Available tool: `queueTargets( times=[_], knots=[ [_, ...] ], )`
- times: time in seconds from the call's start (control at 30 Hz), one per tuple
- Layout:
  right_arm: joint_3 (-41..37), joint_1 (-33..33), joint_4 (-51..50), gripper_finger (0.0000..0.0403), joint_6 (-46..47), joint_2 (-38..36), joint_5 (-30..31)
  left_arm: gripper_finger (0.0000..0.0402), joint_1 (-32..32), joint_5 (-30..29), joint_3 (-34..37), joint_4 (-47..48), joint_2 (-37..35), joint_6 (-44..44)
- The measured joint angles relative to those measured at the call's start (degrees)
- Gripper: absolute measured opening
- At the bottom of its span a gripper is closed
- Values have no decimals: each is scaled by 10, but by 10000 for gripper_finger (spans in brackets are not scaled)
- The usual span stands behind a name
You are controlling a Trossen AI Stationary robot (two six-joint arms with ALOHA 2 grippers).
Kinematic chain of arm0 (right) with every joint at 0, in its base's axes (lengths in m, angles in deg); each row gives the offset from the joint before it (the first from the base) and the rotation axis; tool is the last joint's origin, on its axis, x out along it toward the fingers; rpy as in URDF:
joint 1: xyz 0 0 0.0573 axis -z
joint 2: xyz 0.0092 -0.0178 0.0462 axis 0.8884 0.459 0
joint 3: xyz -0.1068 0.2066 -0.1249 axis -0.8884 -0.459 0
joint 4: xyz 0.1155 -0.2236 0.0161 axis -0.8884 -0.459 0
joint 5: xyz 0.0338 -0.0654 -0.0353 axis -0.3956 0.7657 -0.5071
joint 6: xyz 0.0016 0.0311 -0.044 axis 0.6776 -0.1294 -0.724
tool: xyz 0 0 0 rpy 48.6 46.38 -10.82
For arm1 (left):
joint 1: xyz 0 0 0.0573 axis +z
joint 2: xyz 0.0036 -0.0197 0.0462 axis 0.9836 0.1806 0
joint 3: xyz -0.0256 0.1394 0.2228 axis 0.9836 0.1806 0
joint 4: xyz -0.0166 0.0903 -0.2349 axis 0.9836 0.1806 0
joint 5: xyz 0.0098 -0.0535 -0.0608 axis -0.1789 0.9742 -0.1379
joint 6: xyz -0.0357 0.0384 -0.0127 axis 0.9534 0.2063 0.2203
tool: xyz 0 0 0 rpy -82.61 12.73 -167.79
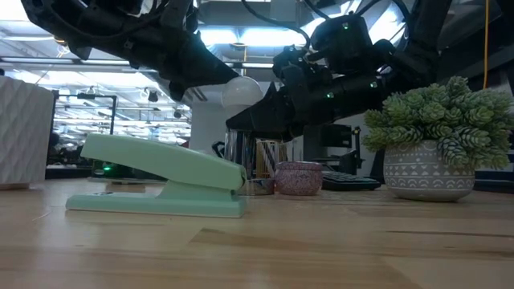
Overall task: Screw lightbulb
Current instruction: Insert the lightbulb on the lamp
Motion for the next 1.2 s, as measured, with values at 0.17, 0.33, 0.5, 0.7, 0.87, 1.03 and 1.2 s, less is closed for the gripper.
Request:
queueTargets(
  times=[0.17, 0.33, 0.5, 0.7, 0.87, 1.03, 1.2],
  knots=[
    [0, 0, -13, 199, 0, -7, -4, 0, 0, 0, 0, 0, 0, 0],
    [0, 0, -104, 195, -1, -47, -6, 0, 0, -1, 0, 0, 0, 0],
    [-1, 0, -163, 195, 0, -83, -7, 0, 0, -1, 0, 0, 0, 0],
    [-1, 0, -244, 195, 0, -117, -7, 0, 0, -1, 0, 0, 0, 0],
    [-1, -1, -287, 195, 0, -134, -13, 0, 0, -1, 0, 0, 0, 0],
    [-1, -1, -294, 195, 0, -157, -23, 0, 0, -1, 0, 0, 0, -3],
    [0, -1, -322, 195, 0, -202, -23, 0, 0, -1, 0, 1, 0, -2]
  ],
)
